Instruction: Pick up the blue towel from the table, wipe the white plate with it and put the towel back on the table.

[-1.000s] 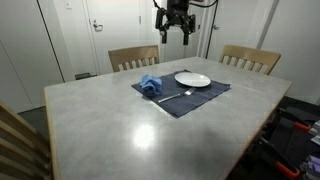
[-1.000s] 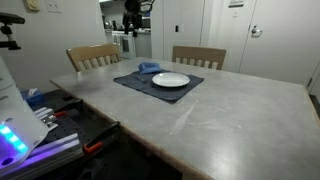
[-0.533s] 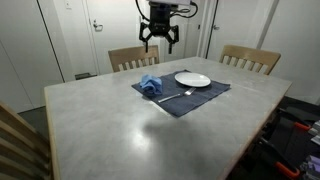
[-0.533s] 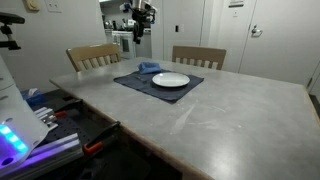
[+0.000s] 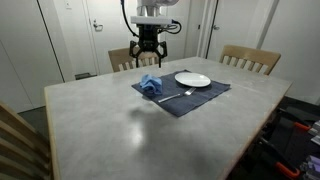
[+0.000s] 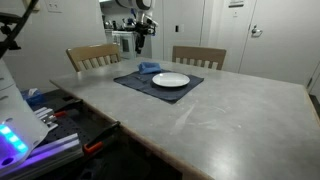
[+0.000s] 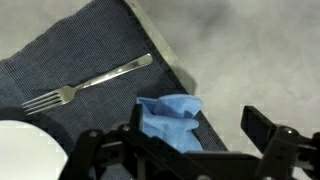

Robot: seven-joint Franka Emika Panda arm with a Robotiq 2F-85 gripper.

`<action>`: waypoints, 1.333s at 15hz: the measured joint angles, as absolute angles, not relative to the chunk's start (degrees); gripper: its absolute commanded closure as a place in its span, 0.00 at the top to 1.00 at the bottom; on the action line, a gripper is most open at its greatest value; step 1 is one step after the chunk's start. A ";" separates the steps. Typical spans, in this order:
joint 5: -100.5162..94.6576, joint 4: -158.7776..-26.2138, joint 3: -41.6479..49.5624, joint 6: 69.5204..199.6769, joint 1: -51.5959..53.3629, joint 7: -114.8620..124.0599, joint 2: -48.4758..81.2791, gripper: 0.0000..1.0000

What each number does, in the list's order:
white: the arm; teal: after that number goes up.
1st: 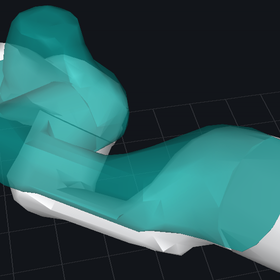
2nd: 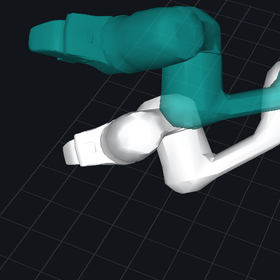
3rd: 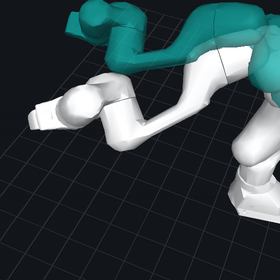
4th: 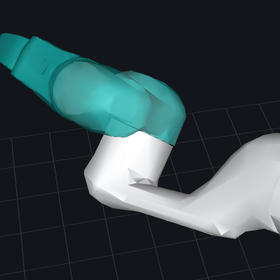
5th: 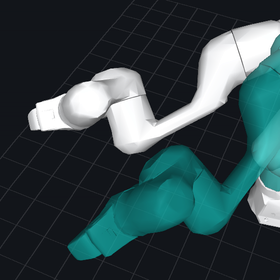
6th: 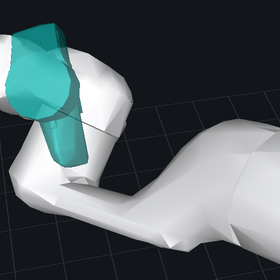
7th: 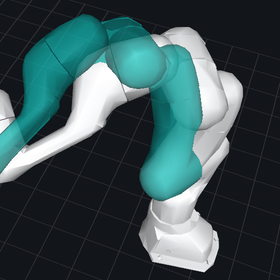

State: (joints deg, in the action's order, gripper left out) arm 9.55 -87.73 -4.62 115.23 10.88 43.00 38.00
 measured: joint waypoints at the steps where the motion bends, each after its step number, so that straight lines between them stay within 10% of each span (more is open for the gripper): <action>1: 9.70 -86.45 -4.63 114.18 10.88 42.37 39.21 1.00; 20: 2.55 -85.52 -0.58 125.26 15.41 43.29 44.98 1.00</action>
